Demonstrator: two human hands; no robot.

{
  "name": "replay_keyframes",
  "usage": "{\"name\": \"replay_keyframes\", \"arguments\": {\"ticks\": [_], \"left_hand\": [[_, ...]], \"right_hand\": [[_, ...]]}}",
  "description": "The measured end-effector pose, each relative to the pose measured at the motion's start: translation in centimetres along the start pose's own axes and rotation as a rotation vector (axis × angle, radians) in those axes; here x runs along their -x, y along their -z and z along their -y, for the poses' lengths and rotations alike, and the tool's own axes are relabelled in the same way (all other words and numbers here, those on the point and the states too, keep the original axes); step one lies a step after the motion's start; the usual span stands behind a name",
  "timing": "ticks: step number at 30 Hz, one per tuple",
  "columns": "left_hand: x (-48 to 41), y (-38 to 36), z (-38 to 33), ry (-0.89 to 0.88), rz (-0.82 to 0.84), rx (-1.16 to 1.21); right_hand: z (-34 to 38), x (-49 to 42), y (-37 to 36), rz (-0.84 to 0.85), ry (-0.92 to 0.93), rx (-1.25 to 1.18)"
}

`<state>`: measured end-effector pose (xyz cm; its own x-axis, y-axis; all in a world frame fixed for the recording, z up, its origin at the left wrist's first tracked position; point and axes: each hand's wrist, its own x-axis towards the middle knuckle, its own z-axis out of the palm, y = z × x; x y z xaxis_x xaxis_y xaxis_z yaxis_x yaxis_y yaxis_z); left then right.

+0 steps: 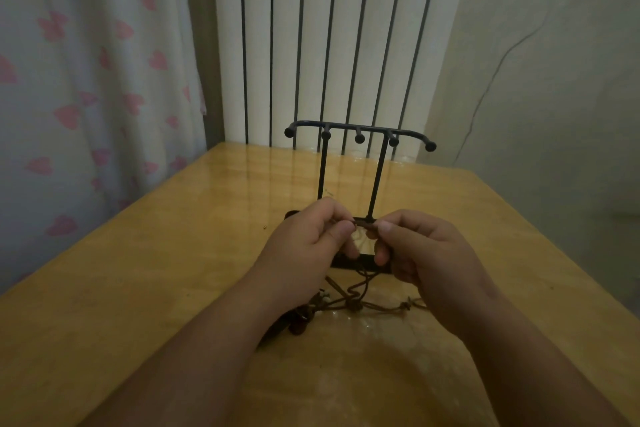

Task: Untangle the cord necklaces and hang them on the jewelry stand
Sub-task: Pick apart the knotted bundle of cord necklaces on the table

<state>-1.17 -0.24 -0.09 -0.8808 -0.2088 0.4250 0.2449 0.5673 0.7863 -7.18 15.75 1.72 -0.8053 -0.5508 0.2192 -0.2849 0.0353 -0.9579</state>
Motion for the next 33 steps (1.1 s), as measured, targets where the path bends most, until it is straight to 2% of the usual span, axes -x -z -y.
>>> {"name": "replay_keyframes", "arguments": {"ticks": [6, 12, 22, 25, 29, 33], "left_hand": [[-0.1, 0.0, 0.2, 0.023, 0.000, 0.033], [-0.2, -0.1, 0.6, 0.046, 0.016, 0.041], [-0.2, -0.1, 0.7, 0.052, 0.017, 0.012], [-0.2, -0.3, 0.2, 0.035, -0.033, -0.050], [0.0, 0.0, 0.0, -0.095, -0.259, -0.147], [0.2, 0.0, 0.1, -0.151, -0.232, -0.106]], "right_hand": [[-0.2, 0.0, 0.0, -0.018, 0.038, 0.031], [-0.8, -0.2, -0.1, -0.100, 0.159, 0.229], [-0.6, 0.0, -0.5, -0.080, 0.144, 0.263], [-0.7, -0.1, -0.5, -0.097, 0.135, 0.280], [-1.1, -0.3, -0.5, -0.160, 0.156, 0.330], [-1.2, -0.3, -0.5, -0.173, 0.193, 0.375]]}}
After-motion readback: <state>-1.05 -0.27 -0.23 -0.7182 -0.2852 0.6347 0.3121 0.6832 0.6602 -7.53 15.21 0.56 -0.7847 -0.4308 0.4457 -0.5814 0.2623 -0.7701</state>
